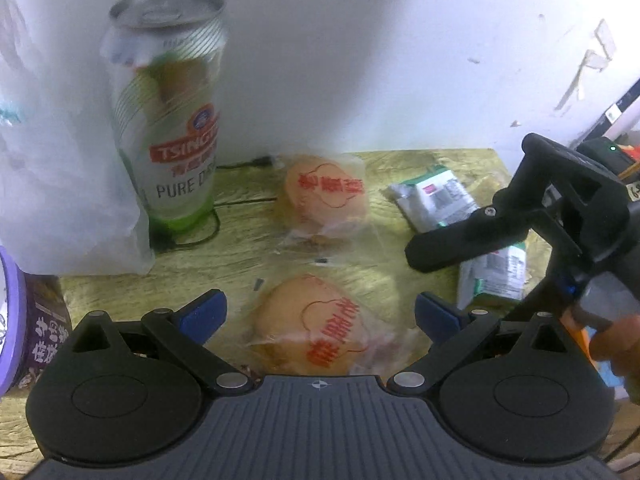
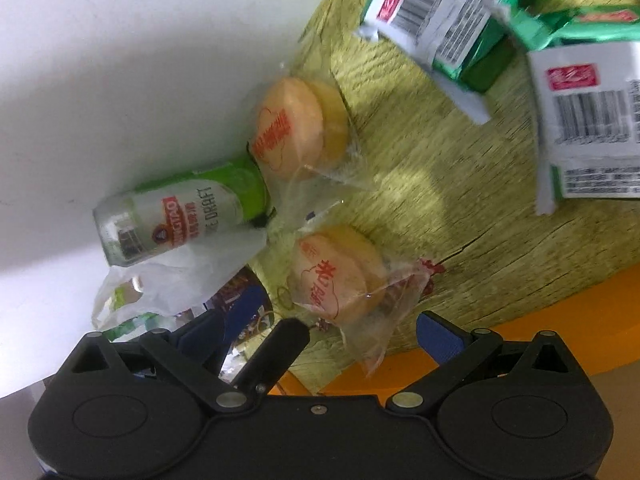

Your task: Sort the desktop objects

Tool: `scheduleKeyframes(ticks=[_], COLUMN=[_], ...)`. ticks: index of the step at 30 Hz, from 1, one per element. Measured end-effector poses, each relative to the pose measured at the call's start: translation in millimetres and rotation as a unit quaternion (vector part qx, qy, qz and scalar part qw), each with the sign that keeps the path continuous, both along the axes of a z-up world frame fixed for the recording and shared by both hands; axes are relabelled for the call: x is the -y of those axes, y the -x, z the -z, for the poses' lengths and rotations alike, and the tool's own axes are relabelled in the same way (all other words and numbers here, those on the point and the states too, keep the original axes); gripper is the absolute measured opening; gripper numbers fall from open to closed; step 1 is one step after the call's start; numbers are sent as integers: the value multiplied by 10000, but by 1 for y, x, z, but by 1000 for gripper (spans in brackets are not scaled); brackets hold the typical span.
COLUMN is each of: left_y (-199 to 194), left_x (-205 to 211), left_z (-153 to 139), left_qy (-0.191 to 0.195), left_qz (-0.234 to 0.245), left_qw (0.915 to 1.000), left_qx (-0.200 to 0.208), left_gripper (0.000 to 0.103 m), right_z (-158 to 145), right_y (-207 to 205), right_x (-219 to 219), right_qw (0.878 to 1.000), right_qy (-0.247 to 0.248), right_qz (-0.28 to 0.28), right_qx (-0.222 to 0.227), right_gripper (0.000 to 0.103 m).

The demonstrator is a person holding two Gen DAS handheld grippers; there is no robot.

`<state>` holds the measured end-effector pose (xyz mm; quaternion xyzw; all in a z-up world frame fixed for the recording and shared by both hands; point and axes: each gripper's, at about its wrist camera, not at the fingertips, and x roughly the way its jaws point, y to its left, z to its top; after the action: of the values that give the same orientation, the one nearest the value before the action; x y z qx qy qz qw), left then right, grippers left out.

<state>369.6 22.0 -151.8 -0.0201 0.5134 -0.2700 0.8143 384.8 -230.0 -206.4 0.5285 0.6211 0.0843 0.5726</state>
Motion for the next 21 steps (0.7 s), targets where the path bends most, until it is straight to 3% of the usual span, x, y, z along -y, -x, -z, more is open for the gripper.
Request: scheduleKeyframes(ticks=[5, 12, 21], left_y=[0, 10, 19], left_x=[-1, 3, 3], left_z=[14, 17, 18], left_qy=[66, 38, 260], left_qz=[7, 102, 167], left_qw=[9996, 9997, 9983], left_qx=[-264, -233, -489], left_gripper=[101, 103, 103], right_z=[7, 10, 3], right_y=[-8, -18, -34], right_x=[-8, -15, -12], right_qw=[9999, 9998, 9994], right_qy=[34, 83, 260], right_qz=[-75, -127, -92], right_qx=[-89, -93, 220], right_gripper=[103, 103, 103])
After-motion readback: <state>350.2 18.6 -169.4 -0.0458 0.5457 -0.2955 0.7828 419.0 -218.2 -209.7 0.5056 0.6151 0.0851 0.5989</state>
